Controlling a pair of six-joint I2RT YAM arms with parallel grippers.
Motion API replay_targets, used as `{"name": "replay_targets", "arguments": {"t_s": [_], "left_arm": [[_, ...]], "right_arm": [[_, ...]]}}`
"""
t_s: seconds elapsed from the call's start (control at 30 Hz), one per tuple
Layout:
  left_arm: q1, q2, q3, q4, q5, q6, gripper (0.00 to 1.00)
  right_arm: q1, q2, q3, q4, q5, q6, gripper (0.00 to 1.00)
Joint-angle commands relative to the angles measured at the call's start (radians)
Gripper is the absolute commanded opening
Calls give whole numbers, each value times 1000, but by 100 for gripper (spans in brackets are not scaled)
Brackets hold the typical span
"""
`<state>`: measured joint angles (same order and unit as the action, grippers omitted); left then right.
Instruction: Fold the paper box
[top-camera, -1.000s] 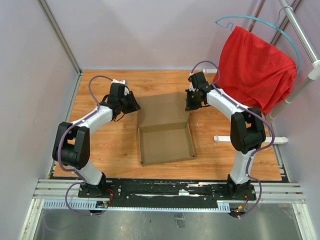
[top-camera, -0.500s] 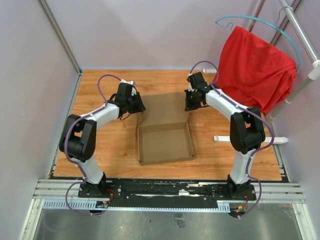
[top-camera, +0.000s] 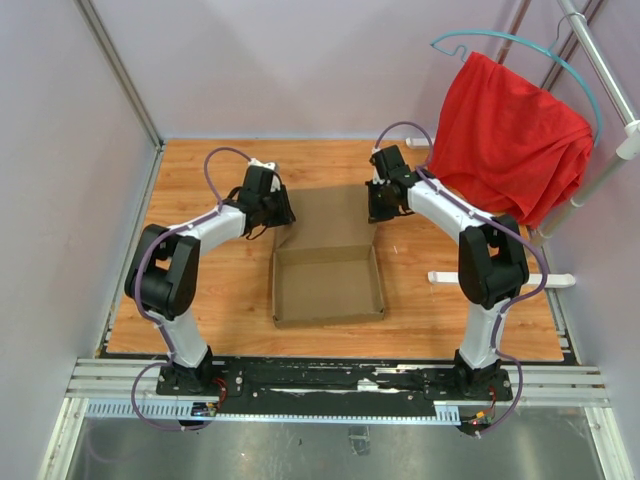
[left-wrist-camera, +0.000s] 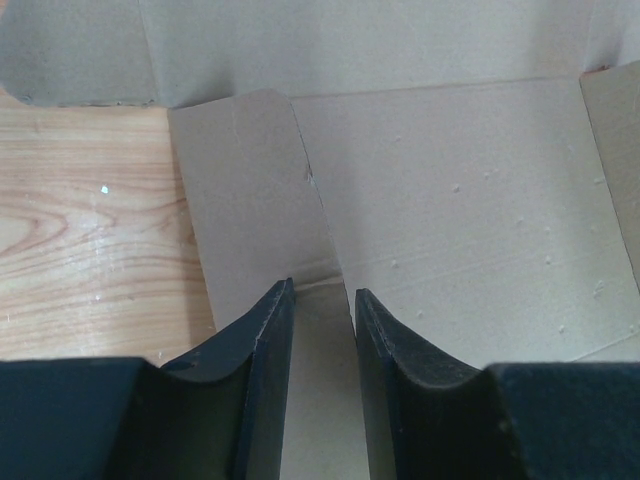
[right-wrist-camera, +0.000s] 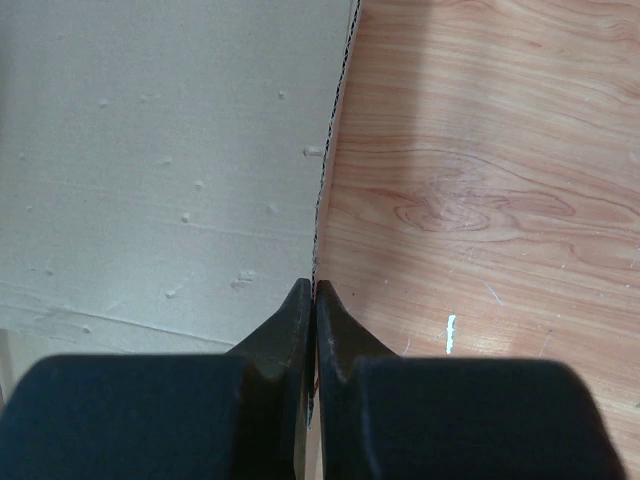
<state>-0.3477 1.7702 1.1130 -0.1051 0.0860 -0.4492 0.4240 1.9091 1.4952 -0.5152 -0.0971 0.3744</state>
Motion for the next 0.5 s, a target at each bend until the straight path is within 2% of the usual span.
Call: {"name": "replay_targets", "arguments": {"t_s": [0.0, 0.17, 0.2, 0.23, 0.3, 0.4, 0.47], "left_arm": [[-41, -37, -23, -11, 22, 4, 34], [-55, -65, -40, -12, 22, 1, 35], [-56, -69, -48, -4, 29, -1, 34], [-58, -75, -61, 5, 31, -4, 35], [-59, -85, -82, 18, 29, -7, 34], [-59, -90, -94, 23, 27, -3, 34], [-59, -89, -96, 21, 27, 0, 34]], "right_arm": [[36, 15, 10, -53, 14, -10, 2], [53, 18, 6, -57, 29, -6, 7], [55, 16, 1, -54, 32, -6, 12], [59, 11, -7, -45, 32, -5, 23], [66, -10, -39, -11, 13, -12, 35], [78, -49, -80, 50, -26, -23, 47], [82, -60, -90, 73, -44, -26, 50]]}}
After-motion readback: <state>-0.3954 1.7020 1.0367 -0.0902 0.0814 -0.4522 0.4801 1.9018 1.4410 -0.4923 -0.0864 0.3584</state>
